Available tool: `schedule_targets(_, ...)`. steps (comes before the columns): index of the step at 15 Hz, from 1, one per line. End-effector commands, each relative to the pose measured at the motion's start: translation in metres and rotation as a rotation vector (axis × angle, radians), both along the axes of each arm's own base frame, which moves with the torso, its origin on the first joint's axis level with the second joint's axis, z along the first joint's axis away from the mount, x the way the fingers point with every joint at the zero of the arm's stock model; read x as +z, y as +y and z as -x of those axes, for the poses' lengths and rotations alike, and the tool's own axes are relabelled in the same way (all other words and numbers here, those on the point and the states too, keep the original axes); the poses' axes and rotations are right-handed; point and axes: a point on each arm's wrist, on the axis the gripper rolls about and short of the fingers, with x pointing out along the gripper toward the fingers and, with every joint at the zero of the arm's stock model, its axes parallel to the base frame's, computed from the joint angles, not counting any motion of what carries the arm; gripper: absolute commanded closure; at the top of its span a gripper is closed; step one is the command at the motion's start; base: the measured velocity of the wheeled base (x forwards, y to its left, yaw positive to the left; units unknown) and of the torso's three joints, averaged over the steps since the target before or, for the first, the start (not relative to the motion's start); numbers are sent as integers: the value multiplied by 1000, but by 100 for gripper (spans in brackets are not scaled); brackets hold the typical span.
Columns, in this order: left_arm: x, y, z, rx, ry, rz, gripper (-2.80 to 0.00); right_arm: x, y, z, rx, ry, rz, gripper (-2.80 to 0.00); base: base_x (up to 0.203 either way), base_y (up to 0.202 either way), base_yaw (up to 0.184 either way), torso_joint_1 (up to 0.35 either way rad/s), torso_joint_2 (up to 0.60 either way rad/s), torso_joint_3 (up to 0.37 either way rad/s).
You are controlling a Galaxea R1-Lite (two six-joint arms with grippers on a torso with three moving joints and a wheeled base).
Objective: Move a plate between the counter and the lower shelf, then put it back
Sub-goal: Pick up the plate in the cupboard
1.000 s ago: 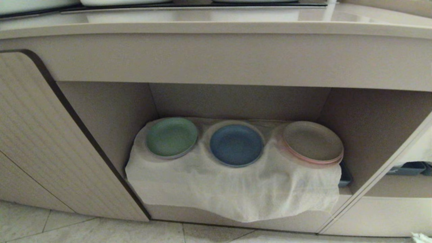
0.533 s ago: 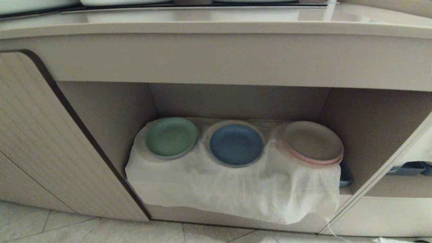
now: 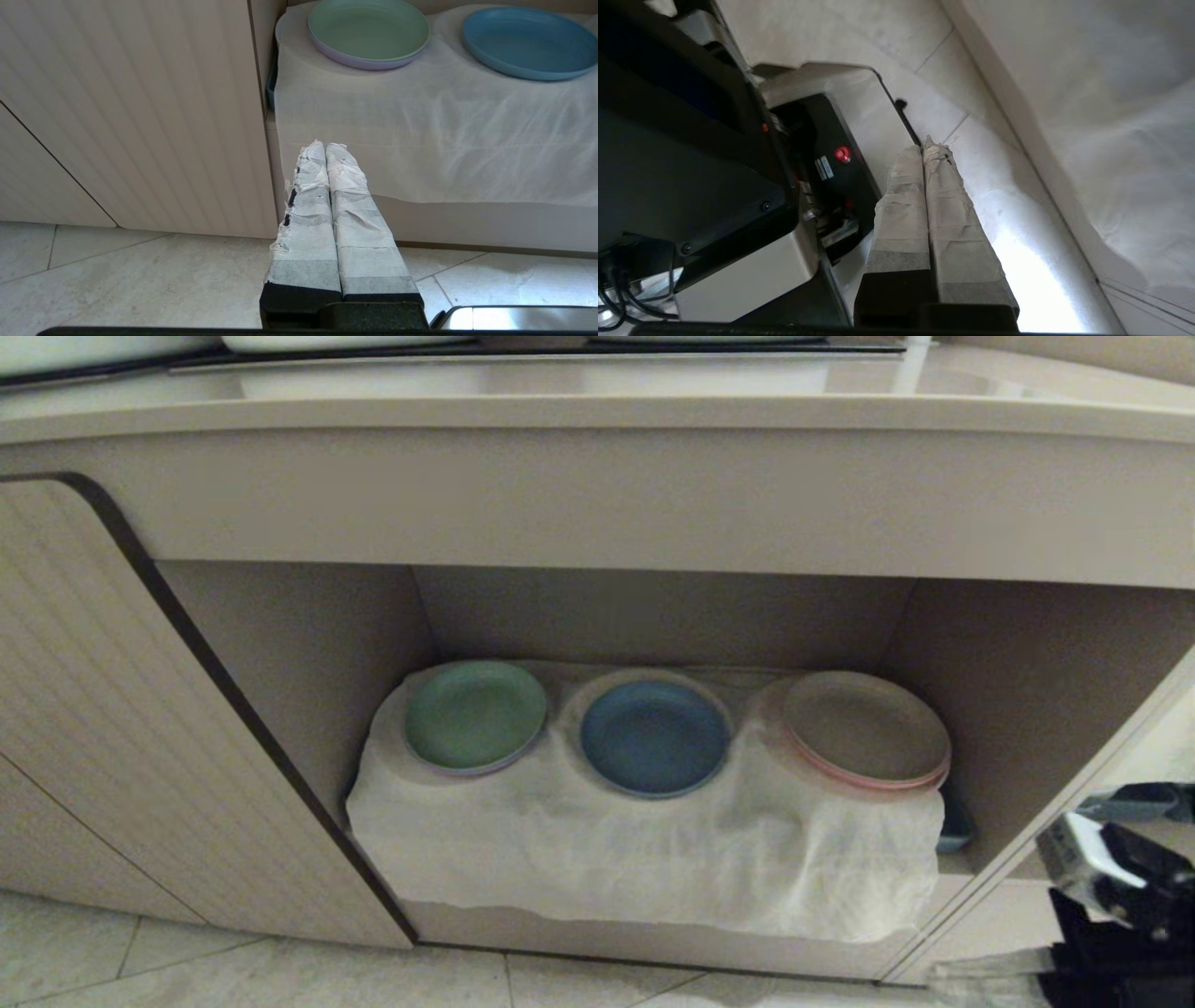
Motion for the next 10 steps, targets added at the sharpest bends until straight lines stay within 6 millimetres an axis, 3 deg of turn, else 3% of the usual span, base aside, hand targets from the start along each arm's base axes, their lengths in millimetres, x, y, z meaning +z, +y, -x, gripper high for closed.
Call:
schedule_targets(1,0,0,0,0,0,0,0,-9,18,-31,-1,86,60,0,0,0,0,0,0,0)
schedule_targets(7,0,0,0,0,0,0,0,5,96,-90,-188,168,9,0,0,0,0,0,0,0)
schedule_targets(10,0,0,0,0,0,0,0,-1,116,-106,-249,200,17,0,0,0,0,0,0,0)
